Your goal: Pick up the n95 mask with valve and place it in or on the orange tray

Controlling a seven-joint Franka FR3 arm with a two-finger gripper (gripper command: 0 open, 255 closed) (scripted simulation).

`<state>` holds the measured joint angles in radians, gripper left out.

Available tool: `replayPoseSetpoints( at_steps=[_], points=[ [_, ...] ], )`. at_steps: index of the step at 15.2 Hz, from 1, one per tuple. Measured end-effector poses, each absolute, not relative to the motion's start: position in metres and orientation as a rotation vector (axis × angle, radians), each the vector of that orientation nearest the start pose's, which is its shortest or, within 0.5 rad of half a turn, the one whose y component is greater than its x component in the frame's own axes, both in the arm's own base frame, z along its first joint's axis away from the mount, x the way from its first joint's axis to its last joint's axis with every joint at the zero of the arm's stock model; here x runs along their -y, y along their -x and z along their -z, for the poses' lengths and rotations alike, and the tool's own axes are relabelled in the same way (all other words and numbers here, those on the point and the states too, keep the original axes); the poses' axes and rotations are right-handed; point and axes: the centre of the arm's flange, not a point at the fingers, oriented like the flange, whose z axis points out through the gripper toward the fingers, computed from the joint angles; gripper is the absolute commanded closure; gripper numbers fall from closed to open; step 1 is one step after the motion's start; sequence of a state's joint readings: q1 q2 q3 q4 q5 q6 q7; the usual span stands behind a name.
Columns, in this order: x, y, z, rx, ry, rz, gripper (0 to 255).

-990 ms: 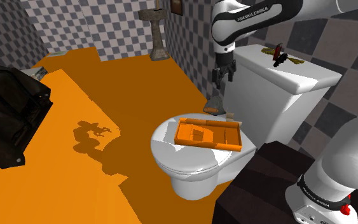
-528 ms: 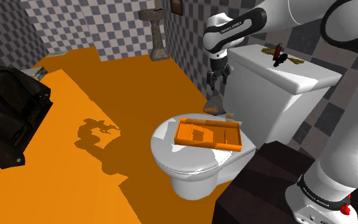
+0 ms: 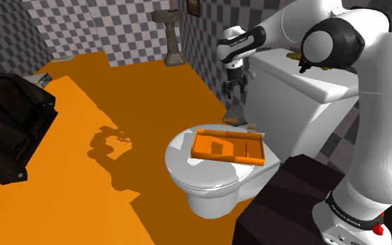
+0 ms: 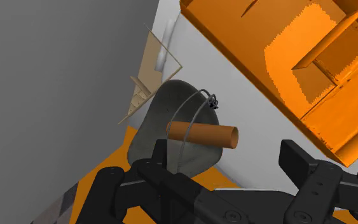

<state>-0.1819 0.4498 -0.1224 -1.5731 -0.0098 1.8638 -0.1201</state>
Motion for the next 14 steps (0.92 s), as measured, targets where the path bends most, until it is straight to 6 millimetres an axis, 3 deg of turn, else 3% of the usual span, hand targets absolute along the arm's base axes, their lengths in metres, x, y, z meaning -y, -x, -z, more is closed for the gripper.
replayPoseSetpoints(
  at_steps=[7,14],
  points=[
    [0.245,-0.687,-0.319,-0.378,3.126,-0.295,0],
    [0.25,-0.687,-0.282,-0.388,3.124,-0.297,0]
  ],
)
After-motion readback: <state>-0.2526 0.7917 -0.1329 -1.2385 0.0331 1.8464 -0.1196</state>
